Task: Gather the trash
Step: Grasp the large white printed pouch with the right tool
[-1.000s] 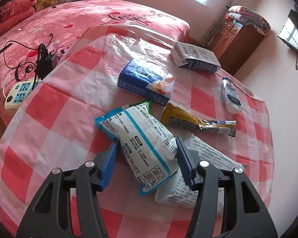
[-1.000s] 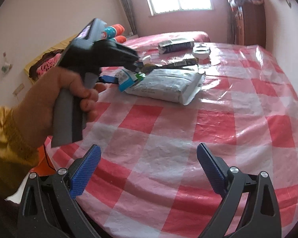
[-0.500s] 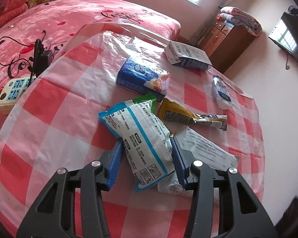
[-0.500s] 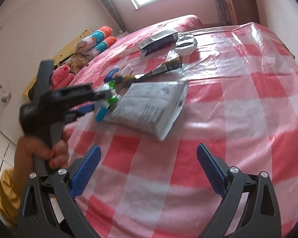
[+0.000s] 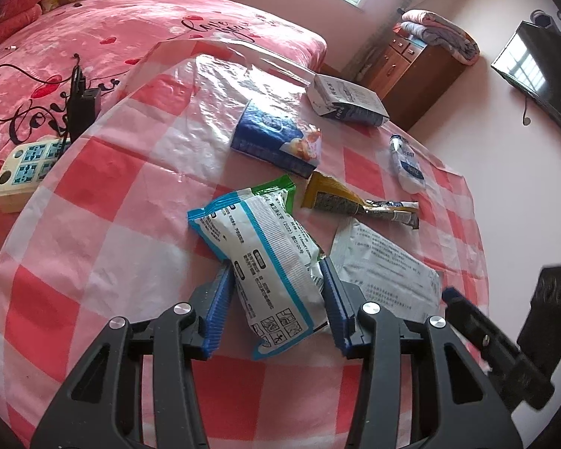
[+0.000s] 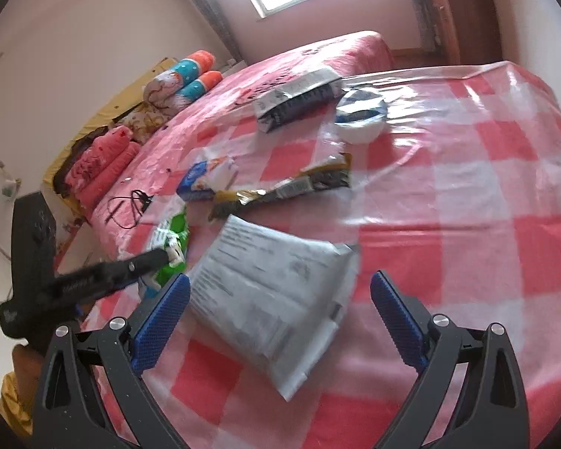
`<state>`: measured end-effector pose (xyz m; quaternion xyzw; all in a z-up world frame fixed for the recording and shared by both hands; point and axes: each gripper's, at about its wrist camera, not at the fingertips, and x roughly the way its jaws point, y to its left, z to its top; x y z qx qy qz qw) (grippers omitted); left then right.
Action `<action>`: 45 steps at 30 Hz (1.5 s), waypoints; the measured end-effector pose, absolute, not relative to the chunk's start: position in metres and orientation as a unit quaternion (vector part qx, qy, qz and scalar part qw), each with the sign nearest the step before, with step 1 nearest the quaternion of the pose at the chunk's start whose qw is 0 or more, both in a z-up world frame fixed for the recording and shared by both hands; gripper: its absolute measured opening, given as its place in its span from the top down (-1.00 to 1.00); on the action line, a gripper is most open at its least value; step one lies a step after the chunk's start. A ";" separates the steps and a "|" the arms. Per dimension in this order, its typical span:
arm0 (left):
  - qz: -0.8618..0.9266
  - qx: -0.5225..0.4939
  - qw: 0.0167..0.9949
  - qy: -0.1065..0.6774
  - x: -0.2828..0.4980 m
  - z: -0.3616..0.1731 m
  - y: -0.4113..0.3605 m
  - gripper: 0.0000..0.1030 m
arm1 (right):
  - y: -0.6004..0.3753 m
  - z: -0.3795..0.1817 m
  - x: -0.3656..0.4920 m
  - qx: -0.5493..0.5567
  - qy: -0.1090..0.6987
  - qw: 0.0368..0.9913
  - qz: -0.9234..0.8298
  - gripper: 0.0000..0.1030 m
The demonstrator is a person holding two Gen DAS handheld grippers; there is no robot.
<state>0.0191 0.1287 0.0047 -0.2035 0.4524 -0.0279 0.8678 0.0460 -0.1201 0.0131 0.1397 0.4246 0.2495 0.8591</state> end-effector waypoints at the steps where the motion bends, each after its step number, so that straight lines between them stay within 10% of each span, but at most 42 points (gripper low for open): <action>1: -0.027 -0.202 0.868 0.452 0.017 0.005 0.130 0.07 | -0.117 0.012 0.048 0.137 0.427 0.857 0.254 -0.86; 31: -0.001 -0.218 0.871 0.441 -0.015 0.006 0.189 0.08 | -0.007 0.006 0.020 -0.148 0.397 0.852 0.307 -0.90; 45: -0.013 -0.220 0.872 0.437 -0.019 0.004 0.195 0.08 | -0.002 -0.003 0.039 -0.099 0.438 0.830 0.329 -0.93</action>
